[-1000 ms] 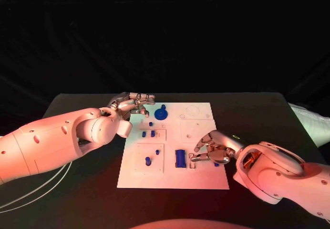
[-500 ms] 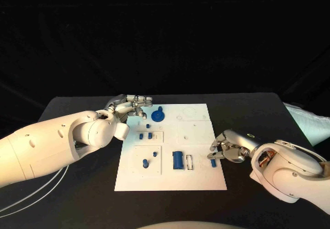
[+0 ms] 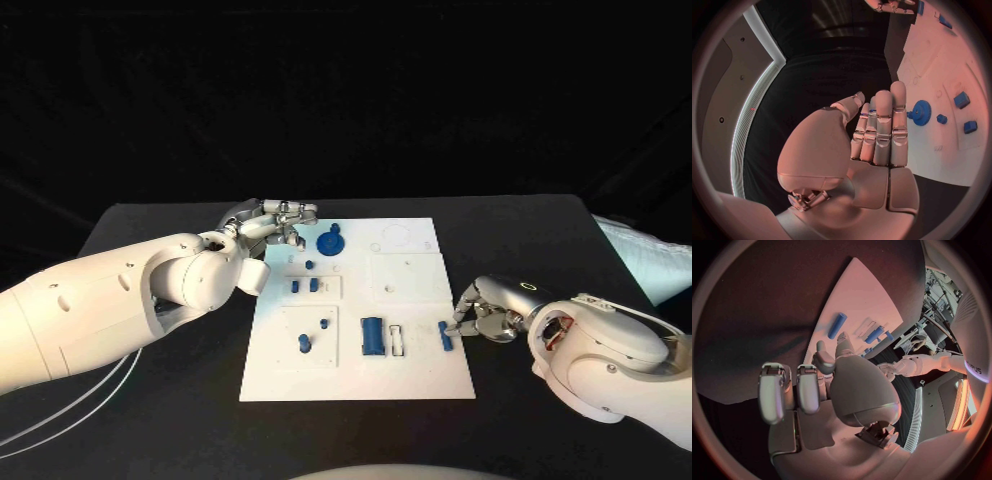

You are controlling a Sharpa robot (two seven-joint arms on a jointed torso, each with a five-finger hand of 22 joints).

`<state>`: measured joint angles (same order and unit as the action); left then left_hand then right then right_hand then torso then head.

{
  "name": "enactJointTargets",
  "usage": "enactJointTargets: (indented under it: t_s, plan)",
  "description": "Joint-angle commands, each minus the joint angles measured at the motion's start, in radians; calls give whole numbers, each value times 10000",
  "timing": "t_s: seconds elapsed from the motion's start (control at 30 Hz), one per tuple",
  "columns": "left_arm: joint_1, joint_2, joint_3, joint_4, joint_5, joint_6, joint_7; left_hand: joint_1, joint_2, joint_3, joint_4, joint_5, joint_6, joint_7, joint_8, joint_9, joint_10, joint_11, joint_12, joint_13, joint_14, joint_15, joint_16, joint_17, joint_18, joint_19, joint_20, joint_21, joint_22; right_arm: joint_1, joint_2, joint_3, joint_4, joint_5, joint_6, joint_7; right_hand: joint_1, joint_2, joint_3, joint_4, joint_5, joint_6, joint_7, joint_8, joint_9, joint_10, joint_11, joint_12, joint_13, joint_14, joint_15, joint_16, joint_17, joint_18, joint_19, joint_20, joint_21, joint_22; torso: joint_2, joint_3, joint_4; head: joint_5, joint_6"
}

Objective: Assemble the parts on the task board

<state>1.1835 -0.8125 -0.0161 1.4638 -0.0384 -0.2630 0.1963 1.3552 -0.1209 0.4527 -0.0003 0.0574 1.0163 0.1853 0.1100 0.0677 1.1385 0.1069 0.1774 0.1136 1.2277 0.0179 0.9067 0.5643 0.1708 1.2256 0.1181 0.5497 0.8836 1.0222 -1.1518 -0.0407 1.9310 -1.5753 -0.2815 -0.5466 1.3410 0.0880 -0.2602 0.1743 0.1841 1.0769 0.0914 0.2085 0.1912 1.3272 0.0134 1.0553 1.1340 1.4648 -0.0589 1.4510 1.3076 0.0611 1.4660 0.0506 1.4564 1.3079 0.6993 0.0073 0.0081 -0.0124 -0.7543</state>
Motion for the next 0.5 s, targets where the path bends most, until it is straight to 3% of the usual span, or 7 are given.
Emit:
enactJointTargets:
  t_s: [0.03,0.5]
  plan:
    - [2,6,6,28,-40,151,71,98,26,3,-82,22,-78,-5,38,6,-40,-10,61,16,-74,4,14,-9,122,49,-8,-40,-9,-47,81,-6,-53,-398,504,-364,-85,11,6,64,64,86,-9,-39,8,51,-22,-38,-5,701,16,-51,884,-174,139,19,1,766,8,9,-2,20,-11]
    - [1,19,6,11,-40,183,54,98,26,3,-82,22,-78,-5,38,6,-40,-10,61,16,-74,4,14,-9,122,49,-8,-40,-9,-241,477,-8,-140,-486,552,-323,-80,24,25,105,75,201,-48,-7,31,170,-54,169,172,743,-8,79,1067,-213,224,5,107,938,-2,0,-1,30,-51]
